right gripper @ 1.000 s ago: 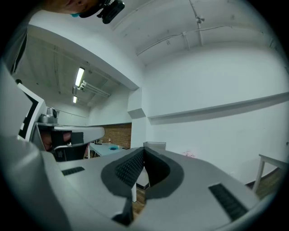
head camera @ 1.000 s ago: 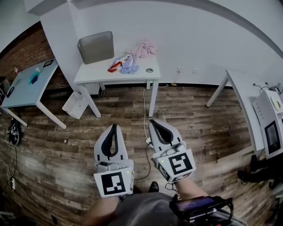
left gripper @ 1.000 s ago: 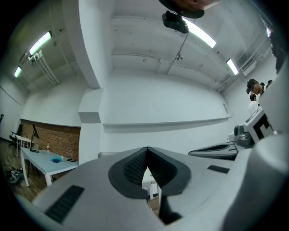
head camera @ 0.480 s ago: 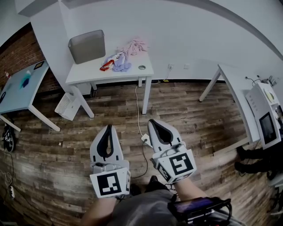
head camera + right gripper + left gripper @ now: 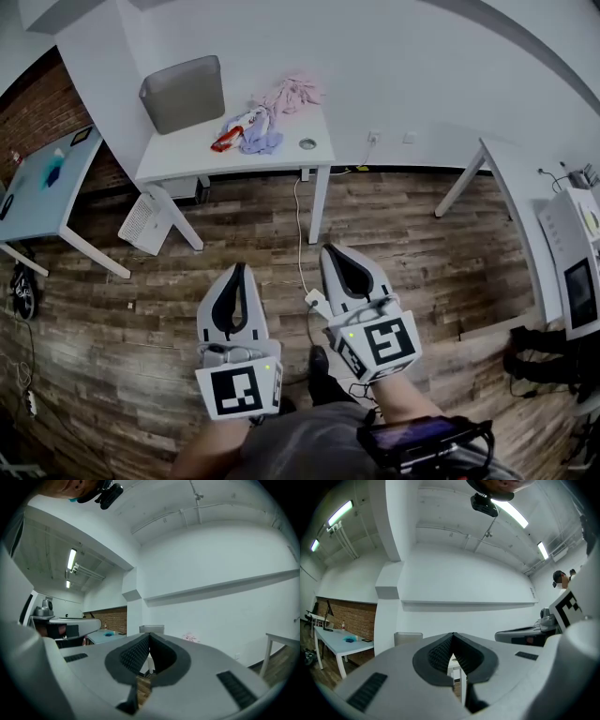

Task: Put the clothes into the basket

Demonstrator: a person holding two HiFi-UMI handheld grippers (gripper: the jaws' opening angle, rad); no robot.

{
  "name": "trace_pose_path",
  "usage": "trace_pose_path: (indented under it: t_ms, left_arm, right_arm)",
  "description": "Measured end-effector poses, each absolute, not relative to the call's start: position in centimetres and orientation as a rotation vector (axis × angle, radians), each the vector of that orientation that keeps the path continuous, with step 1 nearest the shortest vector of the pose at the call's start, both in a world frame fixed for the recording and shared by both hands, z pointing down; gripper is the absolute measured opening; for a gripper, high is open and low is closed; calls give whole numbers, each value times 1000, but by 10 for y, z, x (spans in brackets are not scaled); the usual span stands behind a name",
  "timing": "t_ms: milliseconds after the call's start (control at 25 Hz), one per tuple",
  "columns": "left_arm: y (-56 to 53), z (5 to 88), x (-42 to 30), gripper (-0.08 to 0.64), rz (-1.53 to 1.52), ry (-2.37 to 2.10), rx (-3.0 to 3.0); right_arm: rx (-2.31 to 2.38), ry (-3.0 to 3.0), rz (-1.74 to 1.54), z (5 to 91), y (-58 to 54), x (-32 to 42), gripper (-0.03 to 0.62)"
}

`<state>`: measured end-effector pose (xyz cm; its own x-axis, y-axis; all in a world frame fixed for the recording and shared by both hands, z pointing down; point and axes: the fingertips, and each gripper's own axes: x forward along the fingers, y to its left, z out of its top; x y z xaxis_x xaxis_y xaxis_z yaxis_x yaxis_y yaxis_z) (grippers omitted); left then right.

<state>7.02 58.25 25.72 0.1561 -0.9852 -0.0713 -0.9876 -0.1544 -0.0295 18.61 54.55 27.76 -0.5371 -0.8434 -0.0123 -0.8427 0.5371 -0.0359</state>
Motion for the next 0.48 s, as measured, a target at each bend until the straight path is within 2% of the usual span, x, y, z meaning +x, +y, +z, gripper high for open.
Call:
trace_pose_path:
  t_ms: [480]
  left_arm:
    - [469,254,87,5,21,2114,-2238]
  right_arm:
    - [-1371,2798,-41,273,421,204,6]
